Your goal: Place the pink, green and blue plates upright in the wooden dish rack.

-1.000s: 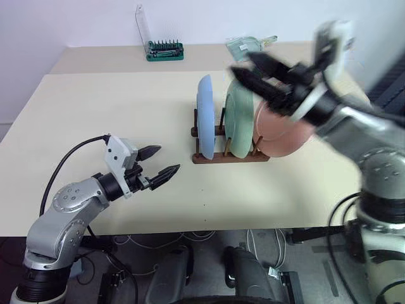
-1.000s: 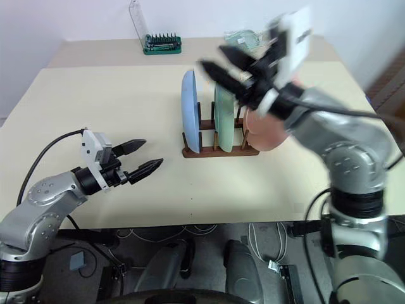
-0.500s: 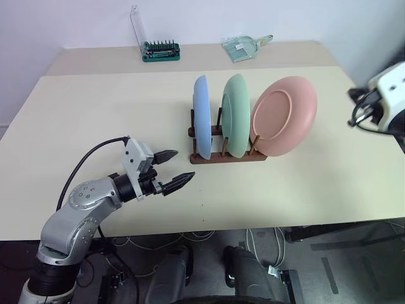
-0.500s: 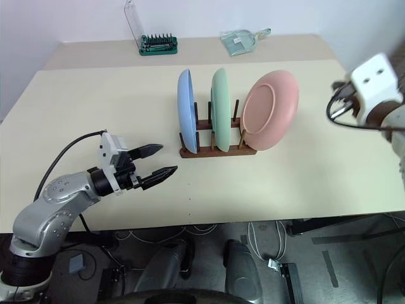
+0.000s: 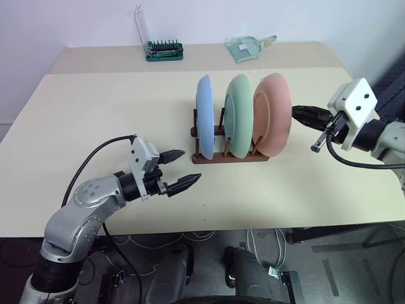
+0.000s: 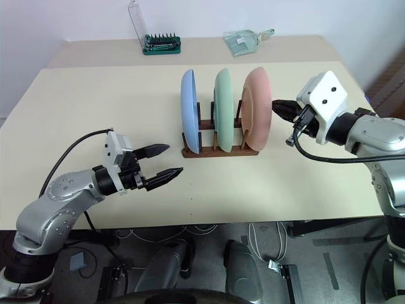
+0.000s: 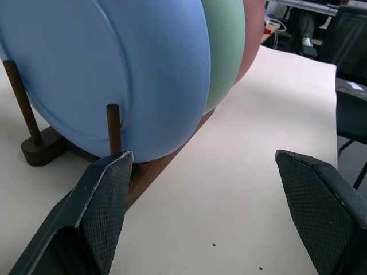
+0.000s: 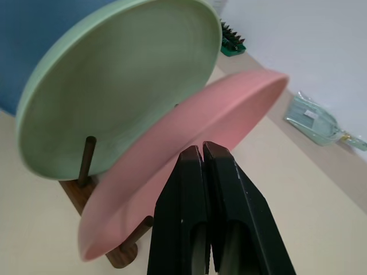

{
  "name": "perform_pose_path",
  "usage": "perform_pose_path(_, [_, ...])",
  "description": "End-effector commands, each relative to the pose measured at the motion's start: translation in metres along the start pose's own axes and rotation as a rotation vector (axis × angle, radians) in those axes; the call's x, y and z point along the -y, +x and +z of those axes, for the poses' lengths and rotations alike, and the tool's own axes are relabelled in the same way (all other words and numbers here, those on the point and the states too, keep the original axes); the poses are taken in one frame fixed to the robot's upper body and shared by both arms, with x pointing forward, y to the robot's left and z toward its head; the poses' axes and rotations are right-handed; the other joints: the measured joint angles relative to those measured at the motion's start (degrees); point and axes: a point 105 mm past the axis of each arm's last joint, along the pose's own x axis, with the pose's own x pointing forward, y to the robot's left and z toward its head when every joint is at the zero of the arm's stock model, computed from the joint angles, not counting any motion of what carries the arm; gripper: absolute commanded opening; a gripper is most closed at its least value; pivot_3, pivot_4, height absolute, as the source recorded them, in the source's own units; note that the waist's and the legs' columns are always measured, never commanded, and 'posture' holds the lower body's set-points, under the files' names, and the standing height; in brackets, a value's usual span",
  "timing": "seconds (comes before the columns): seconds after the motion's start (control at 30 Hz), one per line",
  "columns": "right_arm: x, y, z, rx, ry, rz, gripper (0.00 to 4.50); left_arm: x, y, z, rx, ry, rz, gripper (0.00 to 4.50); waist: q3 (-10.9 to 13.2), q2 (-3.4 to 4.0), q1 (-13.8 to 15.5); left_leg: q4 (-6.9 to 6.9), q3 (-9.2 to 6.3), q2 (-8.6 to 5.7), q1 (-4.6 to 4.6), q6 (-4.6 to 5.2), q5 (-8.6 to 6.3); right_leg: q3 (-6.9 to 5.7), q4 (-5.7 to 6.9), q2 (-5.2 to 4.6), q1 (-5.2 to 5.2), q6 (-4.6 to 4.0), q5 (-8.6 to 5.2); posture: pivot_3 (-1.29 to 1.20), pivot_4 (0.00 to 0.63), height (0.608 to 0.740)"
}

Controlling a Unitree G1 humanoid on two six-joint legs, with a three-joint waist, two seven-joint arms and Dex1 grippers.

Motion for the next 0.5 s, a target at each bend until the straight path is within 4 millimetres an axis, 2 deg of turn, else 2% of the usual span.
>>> perform_pose_path(0.03, [0.018,-0.006,0.003,-0.019,-0.046,-0.08,0.06,0.007,0.0,0.009,0.033,0.02,-0.012,4.1,0.0,0.0,-0.03,0.0,0.0,0.0,0.0,0.0,0.0,0.0,0.0,0.0,0.0,0.0,0.0,0.0,0.15,0.74])
perform_pose_path(0.13, [0.025,-0.008,-0.006,-0.055,-0.045,-0.109,0.06,0.007,-0.001,0.008,0.034,0.018,-0.005,4.1,0.0,0.0,-0.02,-0.01,0.0,0.01,0.01,0.0,0.0,0.0,0.02,0.01,-0.01,-0.01,0.0,0.0,0.15,0.74])
perform_pose_path(0.23, [0.037,-0.014,-0.032,-0.153,-0.045,-0.17,0.06,0.003,-0.002,0.007,0.033,0.023,0.024,4.1,0.0,0.0,-0.01,0.0,0.0,0.0,0.01,0.0,0.0,0.0,0.02,0.01,-0.01,-0.01,0.0,0.0,0.15,0.74])
perform_pose_path(0.3, [0.035,-0.022,-0.058,-0.231,-0.009,-0.173,0.06,-0.01,-0.01,0.006,0.027,0.045,0.095,4.1,-0.02,-0.04,0.09,0.0,0.0,0.0,0.01,0.0,0.0,0.0,0.02,0.01,-0.01,-0.01,0.0,0.0,0.15,0.74])
perform_pose_path(0.37, [0.026,-0.03,-0.082,-0.298,0.023,-0.15,0.06,-0.032,-0.027,0.001,0.001,0.057,0.214,4.1,-0.03,-0.04,0.17,-0.01,-0.01,0.0,0.0,0.0,0.01,-0.02,0.01,0.01,0.0,-0.01,0.0,0.0,0.15,0.74])
perform_pose_path(0.43, [0.017,-0.034,-0.095,-0.321,0.053,-0.126,0.06,-0.047,-0.047,-0.005,-0.035,0.063,0.302,4.1,-0.03,-0.03,-0.05,-0.02,-0.01,0.0,0.01,0.0,0.01,-0.02,0.02,0.02,-0.01,-0.01,0.0,0.0,0.15,0.74])
perform_pose_path(0.5, [0.015,-0.036,-0.102,-0.326,0.069,-0.125,0.06,-0.053,-0.06,-0.011,-0.065,0.066,0.348,4.1,-0.02,0.07,-0.47,-0.02,0.03,0.01,0.03,0.01,0.01,0.02,0.05,0.03,-0.04,-0.01,0.01,0.0,0.15,0.74])
